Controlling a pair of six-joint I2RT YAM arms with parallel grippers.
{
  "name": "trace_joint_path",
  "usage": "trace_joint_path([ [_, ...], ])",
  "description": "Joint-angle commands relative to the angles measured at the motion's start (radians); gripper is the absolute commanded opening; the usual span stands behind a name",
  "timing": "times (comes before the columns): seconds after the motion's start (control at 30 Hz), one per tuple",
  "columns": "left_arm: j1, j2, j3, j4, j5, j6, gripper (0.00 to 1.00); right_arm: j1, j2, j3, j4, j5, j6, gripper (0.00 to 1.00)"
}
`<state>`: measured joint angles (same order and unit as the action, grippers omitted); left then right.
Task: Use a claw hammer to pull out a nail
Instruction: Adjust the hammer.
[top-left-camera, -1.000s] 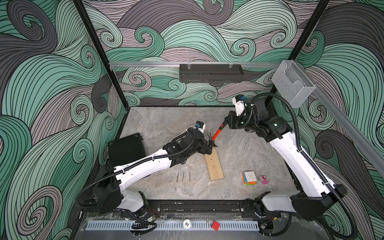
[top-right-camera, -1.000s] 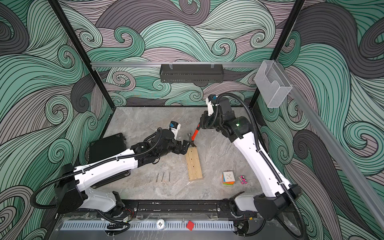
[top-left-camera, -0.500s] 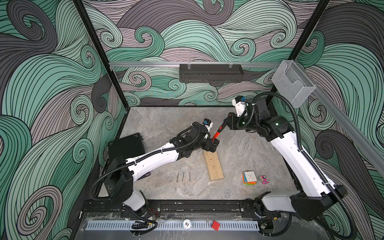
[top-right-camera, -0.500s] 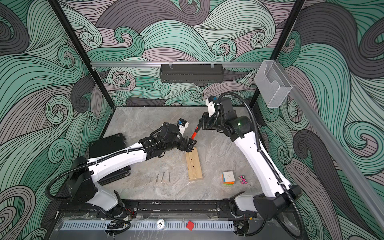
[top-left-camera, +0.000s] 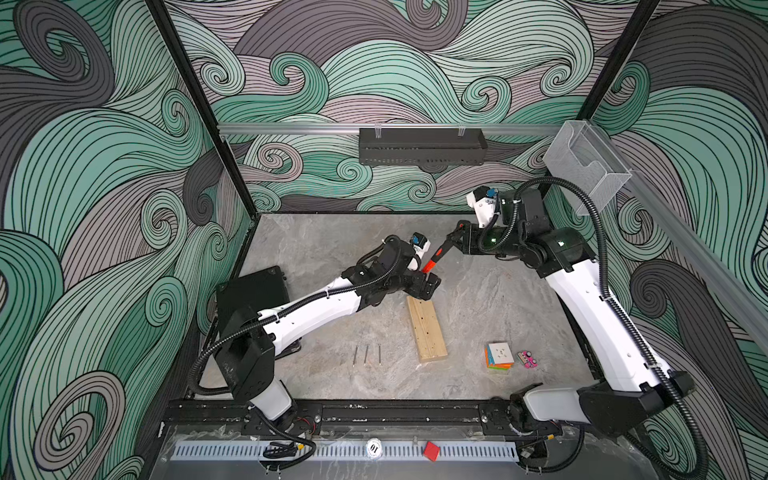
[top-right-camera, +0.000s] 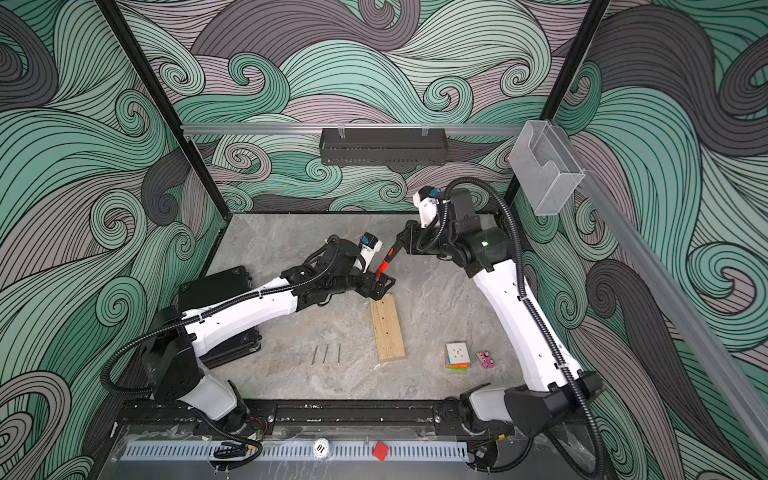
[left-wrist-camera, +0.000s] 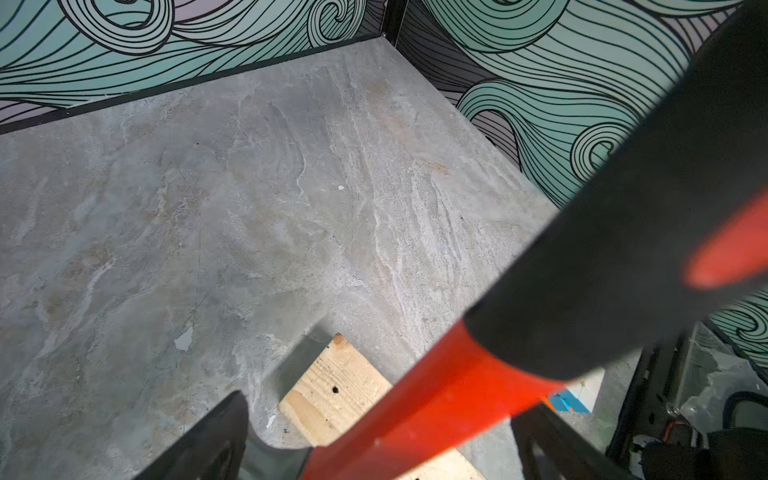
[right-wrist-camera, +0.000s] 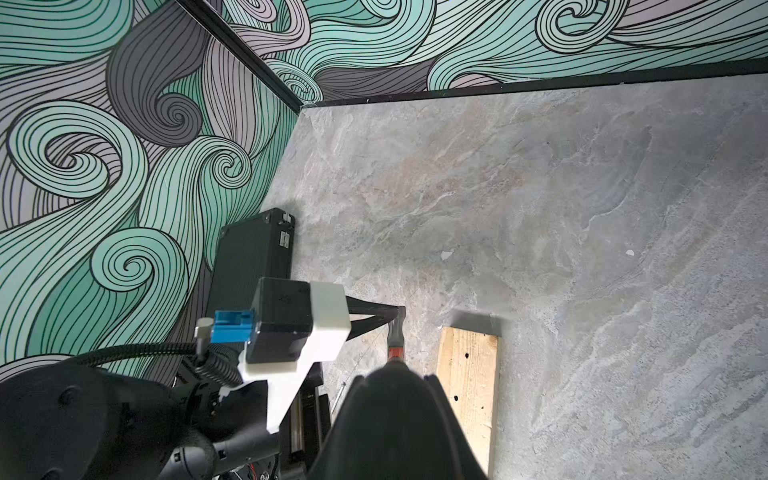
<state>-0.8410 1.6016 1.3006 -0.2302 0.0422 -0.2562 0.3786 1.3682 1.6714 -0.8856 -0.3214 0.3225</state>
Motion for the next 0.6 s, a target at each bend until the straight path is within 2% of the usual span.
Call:
trace_joint_path([
  [0.0, 0.015, 0.015, 0.051, -0.031, 0.044, 0.031, 0.93, -0.012, -0.013, 0.053, 0.059, -0.075, 0.024, 0.09],
  [0.4, 0.021, 0.058, 0.115, -0.064, 0.103, 0.054, 0.83, -0.020, 0.000, 0.064, 0.061, -0.152, 0.043, 0.09],
  [0.47, 0.021, 0.063, 0.121, -0.064, 0.115, 0.052, 0.77, -0.023, -0.002, 0.063, 0.062, -0.159, 0.046, 0.09],
  [0.57, 0.021, 0.065, 0.126, -0.064, 0.121, 0.044, 0.62, -0.023, -0.004, 0.062, 0.063, -0.163, 0.052, 0.09],
])
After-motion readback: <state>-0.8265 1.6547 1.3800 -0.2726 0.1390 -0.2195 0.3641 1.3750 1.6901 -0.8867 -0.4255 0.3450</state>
